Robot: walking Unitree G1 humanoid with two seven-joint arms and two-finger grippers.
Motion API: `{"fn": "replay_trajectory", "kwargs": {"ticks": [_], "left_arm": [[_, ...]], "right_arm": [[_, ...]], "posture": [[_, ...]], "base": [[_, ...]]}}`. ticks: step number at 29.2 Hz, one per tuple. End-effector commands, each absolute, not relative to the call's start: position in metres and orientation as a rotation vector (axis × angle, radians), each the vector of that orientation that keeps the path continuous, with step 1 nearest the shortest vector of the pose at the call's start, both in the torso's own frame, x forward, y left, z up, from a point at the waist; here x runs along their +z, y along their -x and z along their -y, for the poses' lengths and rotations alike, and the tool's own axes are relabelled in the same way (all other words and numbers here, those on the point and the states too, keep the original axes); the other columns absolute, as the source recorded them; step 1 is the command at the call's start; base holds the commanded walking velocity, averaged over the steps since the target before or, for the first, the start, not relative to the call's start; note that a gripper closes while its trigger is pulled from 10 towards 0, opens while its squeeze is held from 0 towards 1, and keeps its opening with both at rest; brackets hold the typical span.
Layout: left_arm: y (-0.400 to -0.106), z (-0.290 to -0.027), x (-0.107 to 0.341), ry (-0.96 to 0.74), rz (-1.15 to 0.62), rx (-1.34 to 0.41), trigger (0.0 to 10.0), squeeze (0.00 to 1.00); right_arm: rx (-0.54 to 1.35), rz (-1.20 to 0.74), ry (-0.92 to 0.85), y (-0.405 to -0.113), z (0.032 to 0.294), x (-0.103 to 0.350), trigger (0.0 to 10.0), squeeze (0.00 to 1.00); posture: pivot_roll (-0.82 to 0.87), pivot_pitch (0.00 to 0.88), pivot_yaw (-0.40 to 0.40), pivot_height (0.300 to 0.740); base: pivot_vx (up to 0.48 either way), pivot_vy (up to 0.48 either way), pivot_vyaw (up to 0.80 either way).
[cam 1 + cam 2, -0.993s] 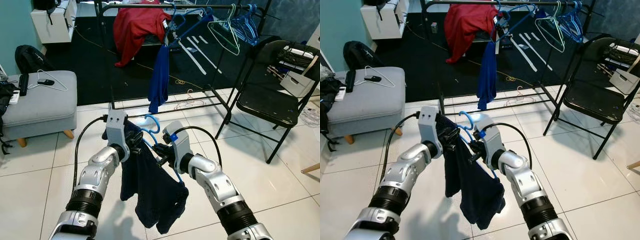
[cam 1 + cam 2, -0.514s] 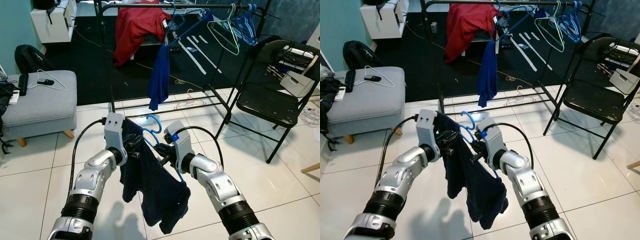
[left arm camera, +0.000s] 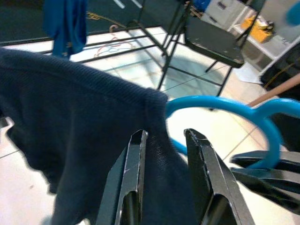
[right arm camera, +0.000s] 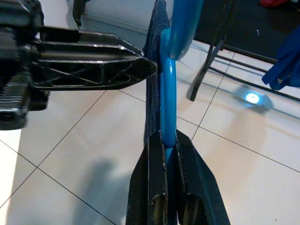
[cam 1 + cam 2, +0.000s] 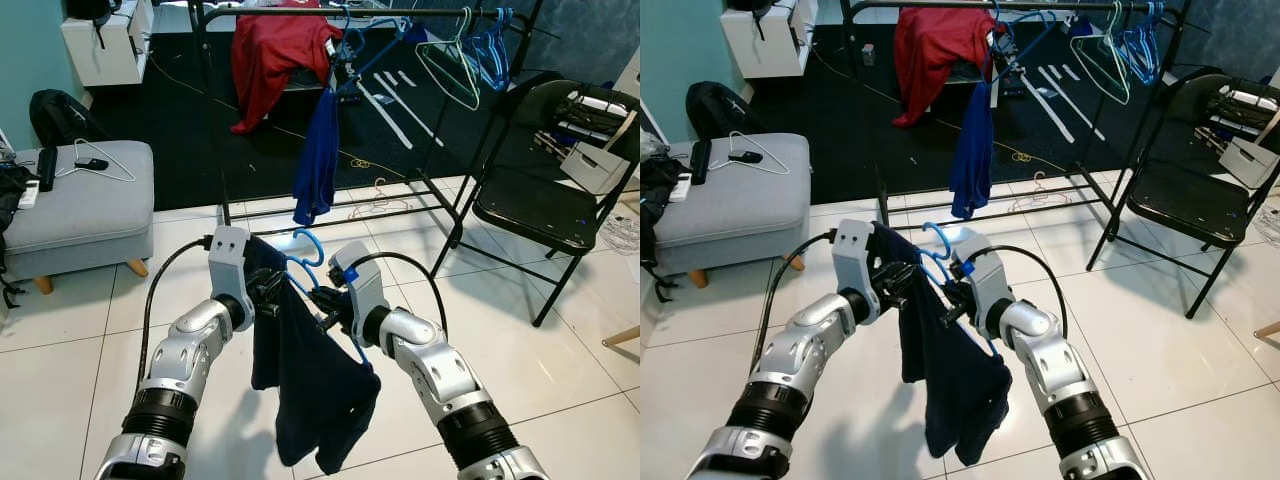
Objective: Hang hanger
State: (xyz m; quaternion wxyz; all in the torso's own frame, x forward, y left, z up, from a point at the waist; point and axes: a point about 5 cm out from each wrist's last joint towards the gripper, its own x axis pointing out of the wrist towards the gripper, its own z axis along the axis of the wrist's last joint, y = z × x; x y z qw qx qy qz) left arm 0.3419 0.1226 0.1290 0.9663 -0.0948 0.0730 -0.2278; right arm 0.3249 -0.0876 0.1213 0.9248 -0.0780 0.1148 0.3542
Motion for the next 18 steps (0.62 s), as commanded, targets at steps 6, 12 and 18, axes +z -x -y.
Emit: {"fn": "replay_trajectory", "kwargs": {"ticks": [6, 12, 18], "left_arm": [[-0.3364, -0.1165, 0.1248, 0.212, -0.165, -0.494, 10.0, 0.35], [-0.3376, -0.1164, 0.1249, 0.194, -0.167, -0.486, 10.0, 0.0], [-0.3385, -0.1117, 0.1234, 0.201, -0.182, -0.473, 10.0, 0.0]], "right_arm": [[0.729, -0.227, 0.157, -0.3237, 0.0883, 0.1225, 10.0, 0.0], [0.729, -0.228, 0.158, -0.3241, 0.0885, 0.1228, 10.0, 0.0], [0.729, -0.23, 0.157, -0.324, 0.0882, 0.1224, 10.0, 0.0]], "posture": [[-0.07, 0.088, -0.044, 0.74], [-0.07, 0.097, -0.046, 0.74], [-0.07, 0.101, -0.045, 0.74]], "base": [[0.0, 0.0, 0.0], [0.0, 0.0, 0.0], [0.0, 0.0, 0.0]]}}
